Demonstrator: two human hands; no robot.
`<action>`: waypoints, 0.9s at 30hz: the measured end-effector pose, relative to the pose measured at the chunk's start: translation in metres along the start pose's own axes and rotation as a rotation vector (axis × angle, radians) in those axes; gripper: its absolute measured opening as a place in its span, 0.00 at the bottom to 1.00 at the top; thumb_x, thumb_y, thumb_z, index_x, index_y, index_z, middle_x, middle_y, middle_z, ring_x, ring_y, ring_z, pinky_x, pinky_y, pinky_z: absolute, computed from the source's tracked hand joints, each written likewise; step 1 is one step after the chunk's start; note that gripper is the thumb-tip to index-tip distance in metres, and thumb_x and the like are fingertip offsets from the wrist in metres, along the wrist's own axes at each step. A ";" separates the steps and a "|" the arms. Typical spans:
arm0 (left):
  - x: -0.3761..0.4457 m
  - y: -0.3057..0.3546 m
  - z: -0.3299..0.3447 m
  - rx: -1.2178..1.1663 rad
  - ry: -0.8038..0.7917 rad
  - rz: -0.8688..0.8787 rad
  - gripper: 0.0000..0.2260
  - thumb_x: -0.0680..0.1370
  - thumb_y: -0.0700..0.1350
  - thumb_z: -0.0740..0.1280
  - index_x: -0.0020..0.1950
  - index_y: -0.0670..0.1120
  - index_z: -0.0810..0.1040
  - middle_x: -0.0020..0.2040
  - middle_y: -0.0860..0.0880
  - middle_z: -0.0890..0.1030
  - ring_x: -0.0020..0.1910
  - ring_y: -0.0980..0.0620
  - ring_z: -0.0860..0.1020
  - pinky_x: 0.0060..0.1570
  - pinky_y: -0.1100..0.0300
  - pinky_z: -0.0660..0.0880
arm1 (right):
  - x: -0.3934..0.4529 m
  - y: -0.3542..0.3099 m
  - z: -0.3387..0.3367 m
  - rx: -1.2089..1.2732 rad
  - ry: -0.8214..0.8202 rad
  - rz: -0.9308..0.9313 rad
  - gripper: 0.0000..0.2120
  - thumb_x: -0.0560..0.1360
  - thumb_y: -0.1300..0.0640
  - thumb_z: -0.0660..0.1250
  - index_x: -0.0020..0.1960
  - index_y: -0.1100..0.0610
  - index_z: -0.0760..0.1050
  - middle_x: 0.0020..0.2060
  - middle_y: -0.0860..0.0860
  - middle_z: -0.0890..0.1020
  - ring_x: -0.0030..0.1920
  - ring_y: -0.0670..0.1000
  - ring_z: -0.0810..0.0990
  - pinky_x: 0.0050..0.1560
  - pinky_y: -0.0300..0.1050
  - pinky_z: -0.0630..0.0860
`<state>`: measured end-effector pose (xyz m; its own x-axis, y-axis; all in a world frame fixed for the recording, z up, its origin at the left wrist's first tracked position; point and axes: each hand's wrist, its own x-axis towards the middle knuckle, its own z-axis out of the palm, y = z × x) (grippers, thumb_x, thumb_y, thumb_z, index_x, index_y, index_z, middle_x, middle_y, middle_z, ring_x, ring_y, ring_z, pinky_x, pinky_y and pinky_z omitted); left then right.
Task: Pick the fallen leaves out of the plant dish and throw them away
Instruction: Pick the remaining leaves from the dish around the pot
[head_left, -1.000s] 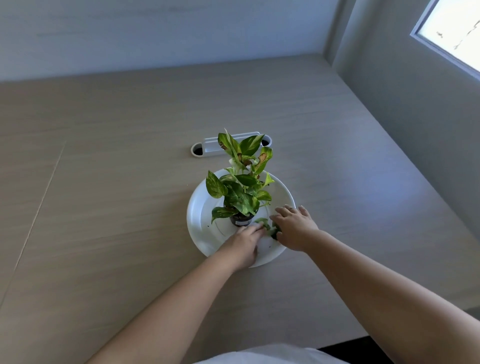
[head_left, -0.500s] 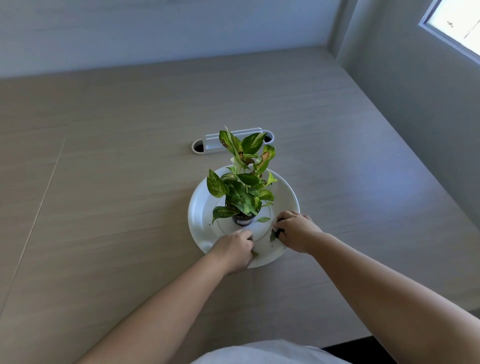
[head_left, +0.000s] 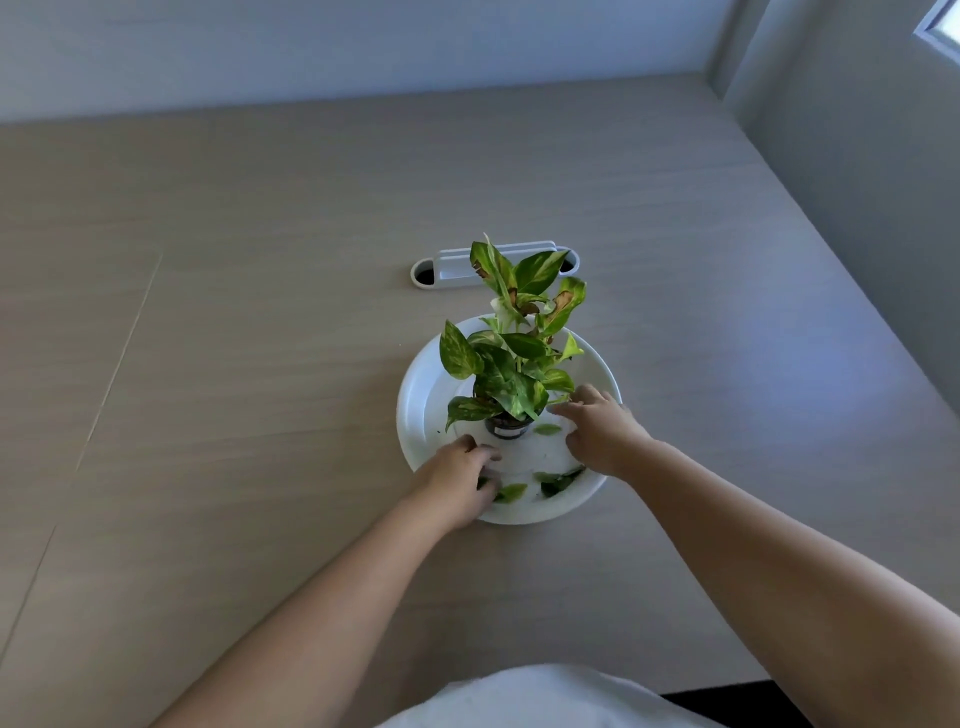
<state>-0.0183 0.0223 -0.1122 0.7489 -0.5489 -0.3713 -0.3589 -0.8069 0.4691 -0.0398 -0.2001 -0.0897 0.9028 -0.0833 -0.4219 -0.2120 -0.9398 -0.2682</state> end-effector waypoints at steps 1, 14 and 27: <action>0.001 0.001 0.002 0.026 -0.010 -0.002 0.19 0.76 0.52 0.64 0.66 0.52 0.75 0.60 0.46 0.73 0.61 0.46 0.74 0.59 0.54 0.74 | 0.001 -0.003 0.001 -0.031 -0.041 -0.006 0.28 0.75 0.59 0.59 0.74 0.43 0.63 0.67 0.50 0.66 0.68 0.54 0.64 0.66 0.48 0.63; -0.005 -0.004 0.001 0.075 0.025 -0.019 0.16 0.76 0.56 0.65 0.59 0.49 0.78 0.55 0.48 0.75 0.54 0.47 0.77 0.52 0.55 0.75 | -0.025 -0.001 0.022 0.053 0.067 -0.159 0.17 0.77 0.60 0.56 0.56 0.50 0.81 0.56 0.48 0.81 0.56 0.53 0.78 0.50 0.48 0.77; 0.001 0.020 0.017 0.313 0.106 -0.188 0.31 0.71 0.67 0.64 0.61 0.44 0.70 0.58 0.43 0.74 0.57 0.41 0.76 0.69 0.45 0.63 | -0.027 -0.017 0.031 -0.075 0.046 -0.131 0.15 0.76 0.58 0.59 0.57 0.49 0.80 0.58 0.51 0.71 0.60 0.55 0.70 0.58 0.47 0.70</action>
<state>-0.0340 0.0022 -0.1172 0.8652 -0.3730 -0.3350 -0.3508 -0.9278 0.1272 -0.0725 -0.1719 -0.1008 0.9375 0.0280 -0.3468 -0.0644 -0.9656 -0.2518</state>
